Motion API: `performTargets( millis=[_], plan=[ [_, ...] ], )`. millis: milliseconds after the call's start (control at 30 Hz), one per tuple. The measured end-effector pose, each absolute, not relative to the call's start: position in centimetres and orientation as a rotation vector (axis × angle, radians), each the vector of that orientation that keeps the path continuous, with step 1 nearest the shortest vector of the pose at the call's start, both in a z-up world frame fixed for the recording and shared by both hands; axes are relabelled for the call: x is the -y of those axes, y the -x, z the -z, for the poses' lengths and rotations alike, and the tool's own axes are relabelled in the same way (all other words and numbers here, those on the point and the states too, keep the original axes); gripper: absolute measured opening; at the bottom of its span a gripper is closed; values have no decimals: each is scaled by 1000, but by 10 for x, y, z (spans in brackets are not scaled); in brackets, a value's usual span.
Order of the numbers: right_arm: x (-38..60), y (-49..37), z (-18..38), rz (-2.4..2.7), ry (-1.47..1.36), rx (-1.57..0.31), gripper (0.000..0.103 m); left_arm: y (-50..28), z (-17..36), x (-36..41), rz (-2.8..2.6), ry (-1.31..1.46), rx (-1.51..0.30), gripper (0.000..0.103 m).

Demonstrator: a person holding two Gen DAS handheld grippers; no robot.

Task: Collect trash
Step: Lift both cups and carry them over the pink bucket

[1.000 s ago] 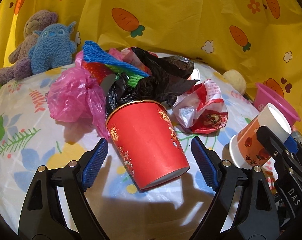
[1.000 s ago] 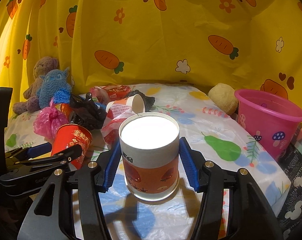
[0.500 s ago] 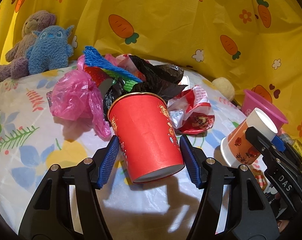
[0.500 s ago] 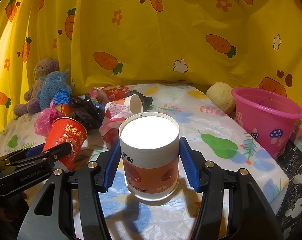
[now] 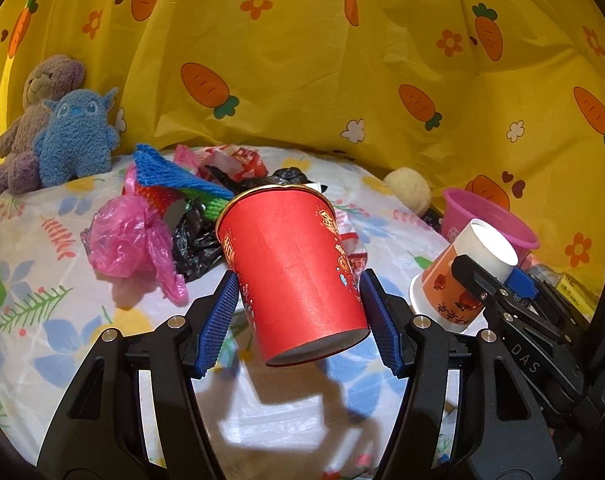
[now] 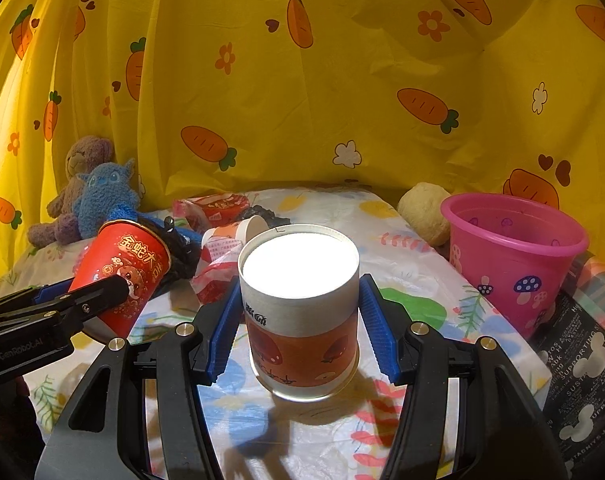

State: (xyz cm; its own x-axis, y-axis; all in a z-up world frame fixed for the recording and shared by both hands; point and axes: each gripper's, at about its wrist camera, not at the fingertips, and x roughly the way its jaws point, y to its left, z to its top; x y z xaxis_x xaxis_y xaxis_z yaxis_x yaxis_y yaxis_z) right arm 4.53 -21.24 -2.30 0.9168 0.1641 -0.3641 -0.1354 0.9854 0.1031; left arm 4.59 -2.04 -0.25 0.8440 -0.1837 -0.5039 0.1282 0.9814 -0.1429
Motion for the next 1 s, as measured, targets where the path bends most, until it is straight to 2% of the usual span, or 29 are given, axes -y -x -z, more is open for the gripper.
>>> performTargets(
  millis=[733,1000],
  plan=[
    [346,-56,-35,174,-102,-191,57,-110,-65,172,433,-40,-405,61],
    [396,-91,-38,279,-130,-174,57,-164,-67,234,526,-53,-401,61]
  ],
)
